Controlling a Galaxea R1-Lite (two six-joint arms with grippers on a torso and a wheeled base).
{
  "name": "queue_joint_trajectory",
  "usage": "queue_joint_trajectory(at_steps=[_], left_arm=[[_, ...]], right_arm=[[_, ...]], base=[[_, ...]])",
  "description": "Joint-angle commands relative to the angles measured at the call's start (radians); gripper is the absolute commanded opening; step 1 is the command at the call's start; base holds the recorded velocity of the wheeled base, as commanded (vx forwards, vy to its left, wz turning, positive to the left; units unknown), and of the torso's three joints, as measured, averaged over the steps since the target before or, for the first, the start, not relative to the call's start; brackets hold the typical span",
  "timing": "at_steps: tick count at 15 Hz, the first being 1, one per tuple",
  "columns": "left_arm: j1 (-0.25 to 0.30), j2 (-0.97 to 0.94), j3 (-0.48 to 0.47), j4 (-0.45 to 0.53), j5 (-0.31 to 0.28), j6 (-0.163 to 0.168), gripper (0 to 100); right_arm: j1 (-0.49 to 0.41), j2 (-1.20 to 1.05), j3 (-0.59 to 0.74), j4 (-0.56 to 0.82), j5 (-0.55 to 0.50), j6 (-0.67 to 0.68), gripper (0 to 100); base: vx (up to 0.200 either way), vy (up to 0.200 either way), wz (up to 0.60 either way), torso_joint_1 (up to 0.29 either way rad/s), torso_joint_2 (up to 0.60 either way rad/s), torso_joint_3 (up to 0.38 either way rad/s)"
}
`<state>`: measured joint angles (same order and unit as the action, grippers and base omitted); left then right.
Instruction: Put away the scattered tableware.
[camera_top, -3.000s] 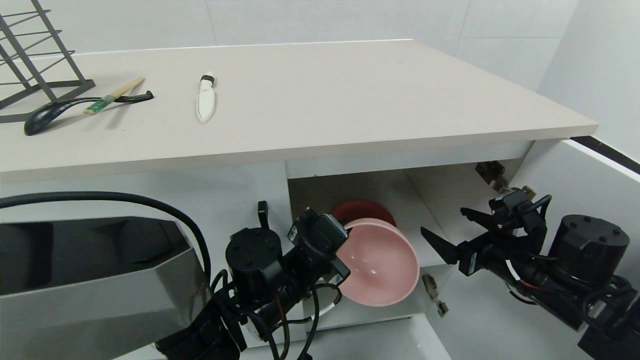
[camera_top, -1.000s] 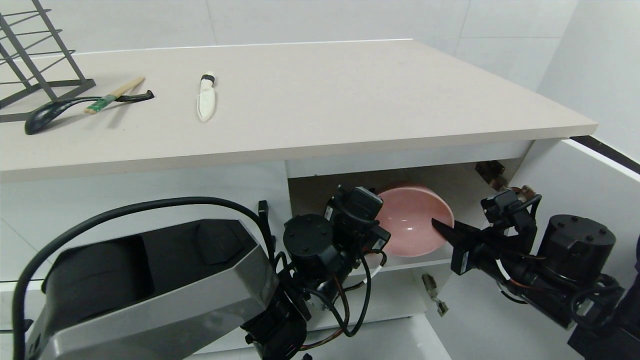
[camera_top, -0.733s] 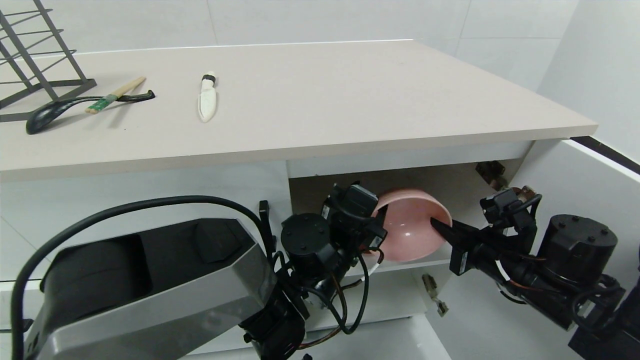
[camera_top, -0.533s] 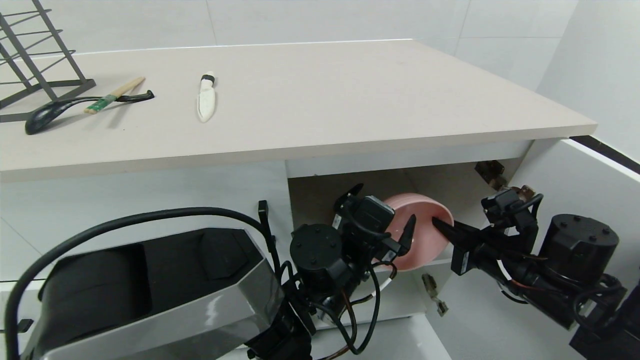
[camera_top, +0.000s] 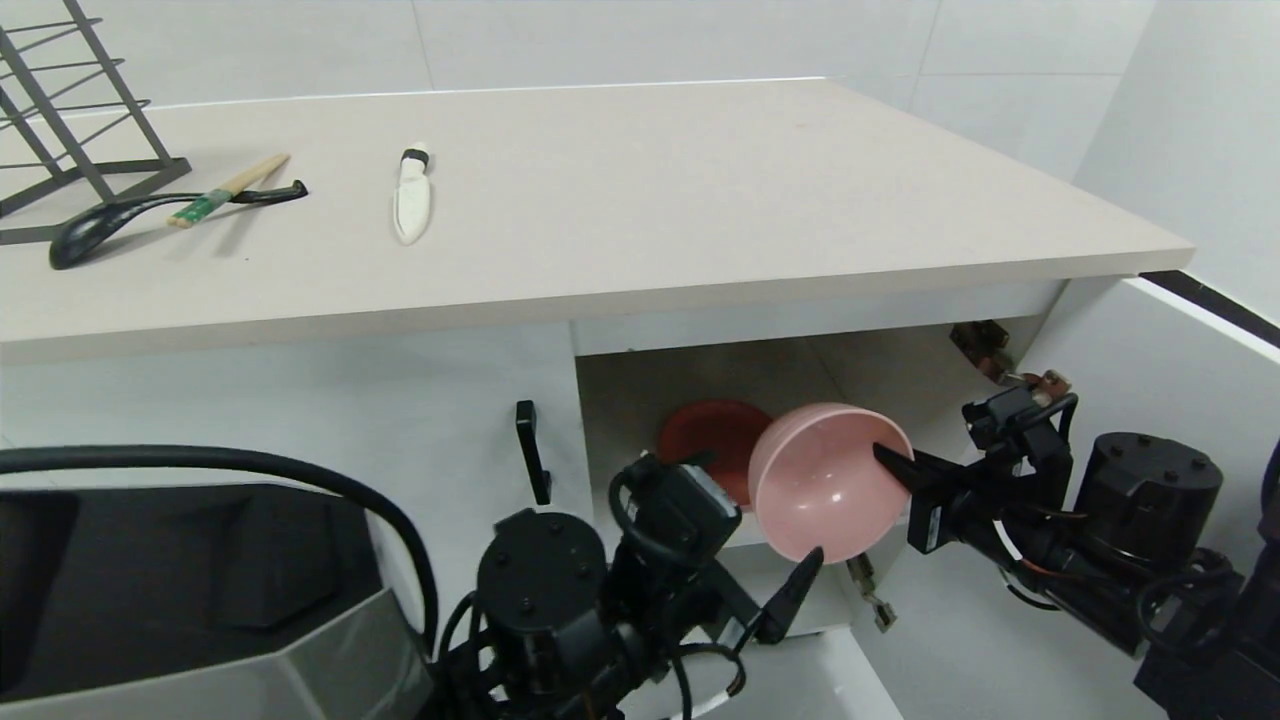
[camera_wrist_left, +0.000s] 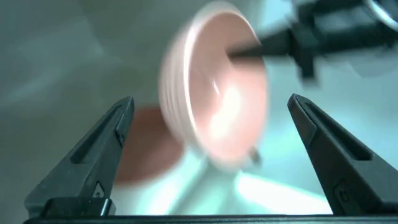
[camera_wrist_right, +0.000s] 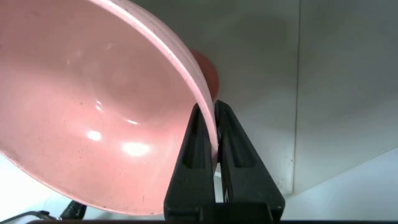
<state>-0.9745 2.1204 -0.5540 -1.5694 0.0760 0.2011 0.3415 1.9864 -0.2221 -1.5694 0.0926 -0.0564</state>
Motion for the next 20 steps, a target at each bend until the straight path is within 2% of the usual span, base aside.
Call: queue_joint_trajectory(at_steps=[1, 2, 3, 4, 5, 6, 7, 9, 10, 11, 12, 13, 14, 15, 16, 17, 18, 19, 20], left_arm=[[0.026, -0.180, 0.224, -0.001, -0.128, -0.026, 100], [0.046, -0.244, 0.310, -0.001, -0.211, -0.037, 100], [0.117, -0.332, 0.413, -0.001, -0.346, -0.037, 100], [0.143, -0.356, 0.437, -0.001, -0.392, -0.037, 100], [0.192, -0.409, 0.485, -0.001, -0.479, -0.031, 100], [0.232, -0.502, 0.554, -0.001, -0.610, -0.025, 100], [0.264, -0.591, 0.554, -0.001, -0.653, -0.026, 100], [0.316, -0.709, 0.554, -0.001, -0.642, -0.009, 100], [0.327, -0.780, 0.554, 0.058, -0.584, 0.023, 100], [0.318, -0.909, 0.554, 0.177, -0.507, 0.047, 100], [0.318, -1.002, 0.554, 0.273, -0.479, 0.051, 100], [0.369, -1.260, 0.554, 0.546, -0.466, 0.043, 100], [0.471, -1.458, 0.554, 0.738, -0.458, 0.021, 100], [0.594, -1.646, 0.536, 0.928, -0.435, -0.031, 100], [0.726, -1.817, 0.477, 1.125, -0.413, -0.089, 100], [0.783, -1.881, 0.445, 1.209, -0.410, -0.115, 100], [0.858, -1.941, 0.393, 1.310, -0.397, -0.172, 100], [0.928, -1.956, 0.379, 1.332, -0.298, -0.219, 100], [0.948, -1.965, 0.382, 1.336, -0.262, -0.221, 100]], right_arm=[[-0.001, 0.017, 0.001, -0.001, -0.001, 0.000, 0], [-0.001, 0.022, 0.004, -0.001, -0.001, 0.000, 0], [0.013, 0.014, 0.012, -0.001, -0.001, 0.000, 0], [0.013, 0.006, 0.012, -0.001, -0.001, 0.000, 0], [0.013, -0.009, 0.015, -0.001, -0.001, 0.000, 0], [0.011, -0.011, 0.024, -0.001, -0.001, 0.001, 0], [0.010, -0.006, 0.026, -0.001, -0.001, 0.001, 0], [0.010, -0.004, 0.026, -0.001, -0.001, 0.001, 0], [0.007, -0.006, 0.021, -0.001, -0.001, 0.003, 0], [0.005, -0.006, 0.023, -0.001, -0.001, 0.003, 0], [0.005, -0.006, 0.026, -0.001, -0.001, 0.004, 0], [0.010, -0.008, 0.032, -0.001, -0.002, 0.004, 0], [0.010, -0.008, 0.033, -0.001, -0.002, 0.004, 0], [0.011, -0.006, 0.032, -0.001, -0.002, 0.004, 0], [0.017, -0.001, 0.033, -0.001, -0.002, 0.004, 0], [0.025, 0.002, 0.033, -0.001, -0.001, 0.004, 0], [0.030, 0.011, 0.033, -0.001, -0.002, 0.004, 0], [0.030, 0.017, 0.033, -0.001, -0.002, 0.004, 0], [0.030, 0.017, 0.033, -0.001, -0.002, 0.004, 0]], base=[[0.000, 0.000, 0.00, 0.000, 0.00, 0.000], [0.000, 0.000, 0.00, 0.000, 0.00, 0.000], [0.000, 0.000, 0.00, 0.000, 0.00, 0.000], [0.000, 0.000, 0.00, 0.000, 0.00, 0.000], [0.000, 0.000, 0.00, 0.000, 0.00, 0.000], [0.000, 0.000, 0.00, 0.000, 0.00, 0.000], [0.000, 0.000, 0.00, 0.000, 0.00, 0.000], [0.000, 0.000, 0.00, 0.000, 0.00, 0.000], [0.000, 0.000, 0.00, 0.000, 0.00, 0.000], [0.000, 0.000, 0.00, 0.000, 0.00, 0.000], [0.000, 0.000, 0.00, 0.000, 0.00, 0.000], [0.000, 0.000, 0.00, 0.000, 0.00, 0.000], [0.000, 0.000, 0.00, 0.000, 0.00, 0.000], [0.000, 0.000, 0.00, 0.000, 0.00, 0.000], [0.000, 0.000, 0.00, 0.000, 0.00, 0.000], [0.000, 0.000, 0.00, 0.000, 0.00, 0.000], [0.000, 0.000, 0.00, 0.000, 0.00, 0.000], [0.000, 0.000, 0.00, 0.000, 0.00, 0.000], [0.000, 0.000, 0.00, 0.000, 0.00, 0.000]])
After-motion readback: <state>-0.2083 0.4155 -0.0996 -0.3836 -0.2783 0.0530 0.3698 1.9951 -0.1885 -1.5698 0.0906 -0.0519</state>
